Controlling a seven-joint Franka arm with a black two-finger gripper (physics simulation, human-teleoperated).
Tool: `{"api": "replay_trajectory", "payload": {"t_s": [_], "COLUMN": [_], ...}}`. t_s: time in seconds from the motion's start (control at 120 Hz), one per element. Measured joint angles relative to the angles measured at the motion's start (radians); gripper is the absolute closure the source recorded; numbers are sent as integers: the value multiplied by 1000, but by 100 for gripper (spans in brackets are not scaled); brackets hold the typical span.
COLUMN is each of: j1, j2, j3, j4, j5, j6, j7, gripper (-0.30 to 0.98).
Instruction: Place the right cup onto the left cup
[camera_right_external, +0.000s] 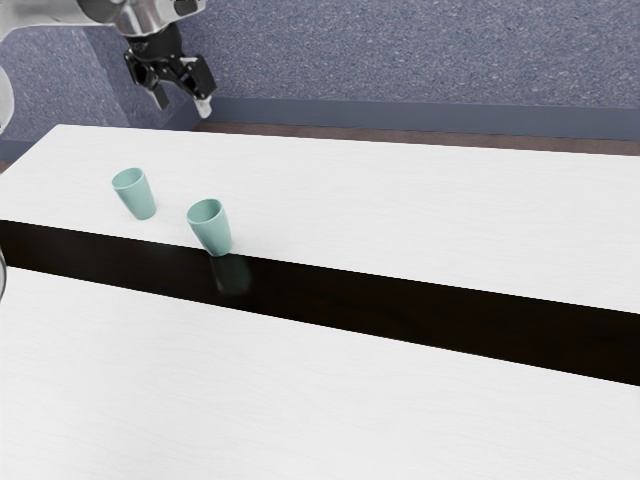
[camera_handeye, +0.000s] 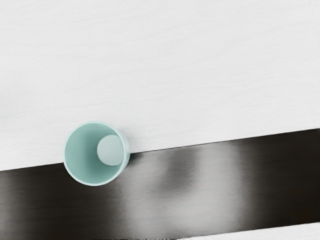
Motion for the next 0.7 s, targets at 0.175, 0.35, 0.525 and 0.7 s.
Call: {"api": "replay_trajectory", "payload": {"t_s": [0.175, 0.35, 0.525, 0.7], "j1": [0, 11, 7, 47], "j2": [19, 94, 120, 155], "j3": [-5, -11, -50, -77], "j4": [-40, -101, -244, -284], "j5": [2, -38, -92, -105], "j6": [-1, 81, 219, 335], "j7": [8, -17, -113, -189], "gripper": [2, 2, 2, 2]}}
